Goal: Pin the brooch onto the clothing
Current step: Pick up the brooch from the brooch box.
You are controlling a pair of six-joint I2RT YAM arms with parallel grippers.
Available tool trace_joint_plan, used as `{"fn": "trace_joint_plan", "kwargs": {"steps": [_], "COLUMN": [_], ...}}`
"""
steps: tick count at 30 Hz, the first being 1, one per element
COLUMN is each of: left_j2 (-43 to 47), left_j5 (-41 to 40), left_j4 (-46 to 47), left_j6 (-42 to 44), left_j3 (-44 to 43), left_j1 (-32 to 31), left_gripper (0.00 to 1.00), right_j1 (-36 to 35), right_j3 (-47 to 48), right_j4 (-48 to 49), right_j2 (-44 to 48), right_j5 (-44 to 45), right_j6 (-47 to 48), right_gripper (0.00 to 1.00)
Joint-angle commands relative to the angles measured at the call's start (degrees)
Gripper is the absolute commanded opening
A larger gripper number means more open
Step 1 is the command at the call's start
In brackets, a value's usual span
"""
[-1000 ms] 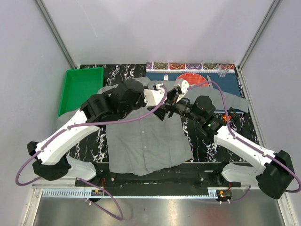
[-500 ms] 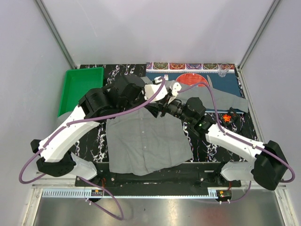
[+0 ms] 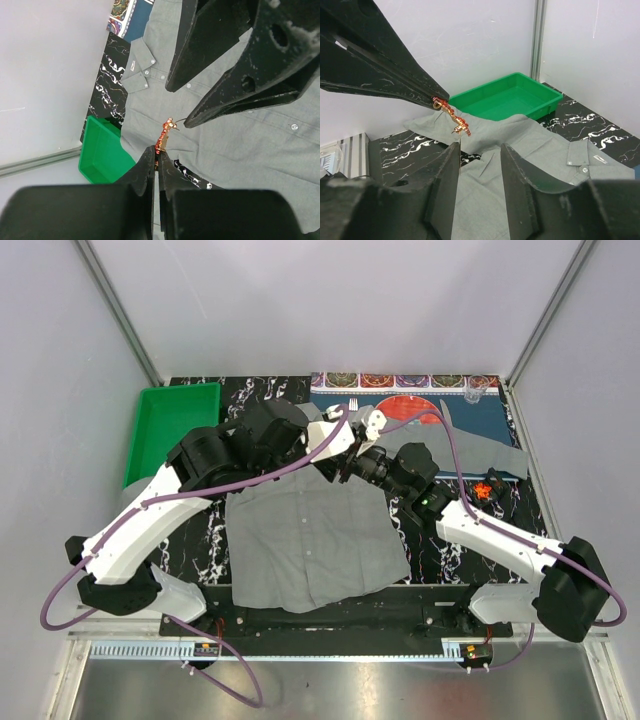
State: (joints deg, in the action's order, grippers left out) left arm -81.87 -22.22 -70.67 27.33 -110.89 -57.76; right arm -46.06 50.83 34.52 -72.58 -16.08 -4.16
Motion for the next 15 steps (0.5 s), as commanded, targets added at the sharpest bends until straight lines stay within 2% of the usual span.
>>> {"fn": "trace_joint_plan", "kwargs": {"steps": [1, 10, 14, 15], "left_j2": [0.74, 1.00, 1.36, 1.62], "left_j5": [1.29, 5.69, 6.31, 6.40], "left_j4": [1.24, -0.43, -0.69, -0.61], "left_j6": [-1.93, -3.16, -3.25, -3.16], "left_j3": [-2.14, -2.49, -2.05, -1.70], "left_j1": [-0.34, -0.25, -0.25, 0.10], "left_gripper": [0.00, 0.00, 0.00, 0.00], "right_j1": [-0.52, -0.52, -0.43, -0.52], "right_j3": [1.64, 1.99, 1.21, 1.03], "right_j4": [2.04, 2.04, 1.07, 0.81], "right_j2": [0.59, 0.07, 1.12, 1.73], "right_j5": [-0.10, -4.58, -7.30, -8.78], "right_j6": [2.32, 5.64, 8.29, 9.34], "right_gripper": [0.40, 0.38, 0.20, 0.11]}}
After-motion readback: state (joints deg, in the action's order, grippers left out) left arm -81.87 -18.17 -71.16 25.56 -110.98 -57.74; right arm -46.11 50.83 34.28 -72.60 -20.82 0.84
